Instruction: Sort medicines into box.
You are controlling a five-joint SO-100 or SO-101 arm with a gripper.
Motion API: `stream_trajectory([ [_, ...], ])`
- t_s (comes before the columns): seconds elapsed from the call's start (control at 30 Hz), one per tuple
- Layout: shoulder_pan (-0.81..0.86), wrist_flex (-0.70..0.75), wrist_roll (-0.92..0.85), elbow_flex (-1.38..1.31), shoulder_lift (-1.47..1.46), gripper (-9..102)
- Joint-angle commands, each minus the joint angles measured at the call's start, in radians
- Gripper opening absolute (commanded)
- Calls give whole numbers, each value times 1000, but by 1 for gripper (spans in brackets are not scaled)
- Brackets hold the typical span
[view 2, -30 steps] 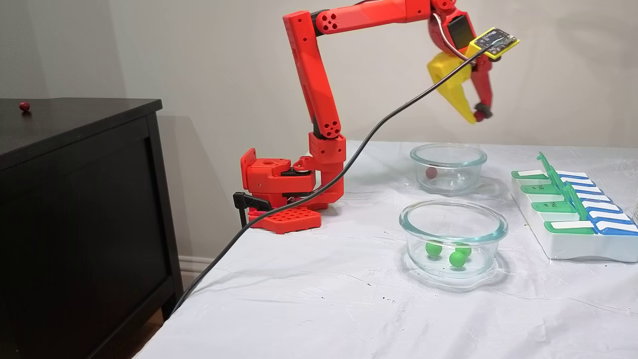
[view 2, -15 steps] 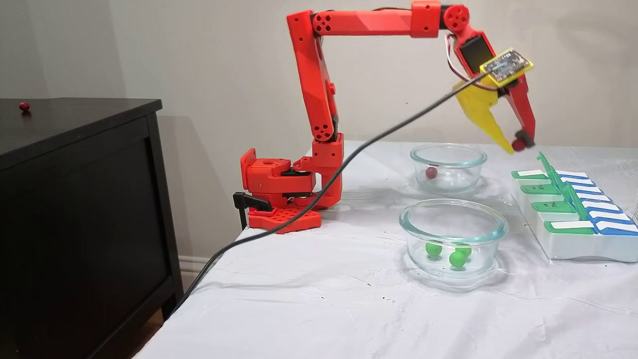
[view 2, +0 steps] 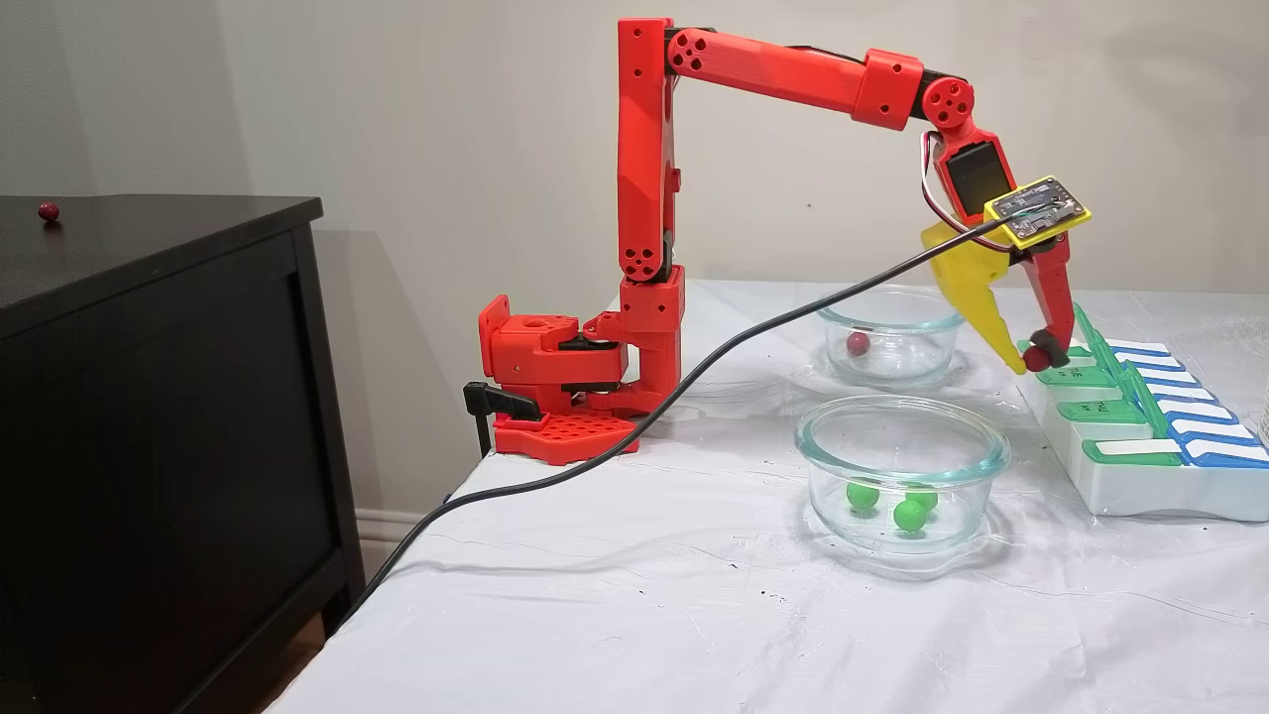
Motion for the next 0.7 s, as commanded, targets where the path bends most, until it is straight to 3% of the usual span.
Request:
stream_trajectory([
  [0.0, -9, -35, 3, -129, -25, 0],
  [0.67, -43, -118, -11, -152, -64, 0],
])
